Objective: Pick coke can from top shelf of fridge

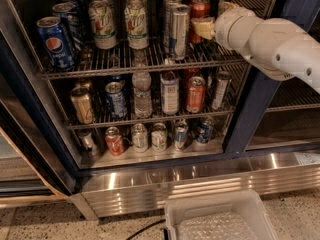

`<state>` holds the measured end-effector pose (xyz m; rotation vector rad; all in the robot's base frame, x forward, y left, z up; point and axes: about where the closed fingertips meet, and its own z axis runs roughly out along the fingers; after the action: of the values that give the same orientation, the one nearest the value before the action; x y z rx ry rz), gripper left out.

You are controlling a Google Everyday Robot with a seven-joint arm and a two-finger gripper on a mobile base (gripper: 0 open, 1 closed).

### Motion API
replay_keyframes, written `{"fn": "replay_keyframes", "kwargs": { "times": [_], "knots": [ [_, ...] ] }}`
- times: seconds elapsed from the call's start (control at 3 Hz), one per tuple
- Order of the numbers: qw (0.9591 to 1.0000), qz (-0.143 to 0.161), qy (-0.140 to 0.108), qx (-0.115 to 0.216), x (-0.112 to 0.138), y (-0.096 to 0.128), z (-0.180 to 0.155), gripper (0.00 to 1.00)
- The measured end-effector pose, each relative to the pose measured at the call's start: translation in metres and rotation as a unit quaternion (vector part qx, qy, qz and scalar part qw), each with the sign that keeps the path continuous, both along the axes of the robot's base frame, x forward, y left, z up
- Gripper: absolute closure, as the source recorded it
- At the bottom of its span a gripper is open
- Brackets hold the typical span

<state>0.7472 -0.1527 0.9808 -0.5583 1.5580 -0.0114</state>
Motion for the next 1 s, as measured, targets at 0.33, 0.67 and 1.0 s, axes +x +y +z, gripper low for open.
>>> {"fn": "replay_keyframes", "kwargs": {
  "times": [0.33, 0.67, 1.0],
  "knots": [
    [1.0000, 0.007, 0.003, -0.002, 0.006, 0.007, -0.005, 0.42],
    [0.9997, 0.020, 0.005, -0.008, 0.013, 0.025, -0.011, 0.42],
    [0.9997, 0.020, 0.005, -0.008, 0.013, 0.025, -0.011, 0.45]
  ]
}}
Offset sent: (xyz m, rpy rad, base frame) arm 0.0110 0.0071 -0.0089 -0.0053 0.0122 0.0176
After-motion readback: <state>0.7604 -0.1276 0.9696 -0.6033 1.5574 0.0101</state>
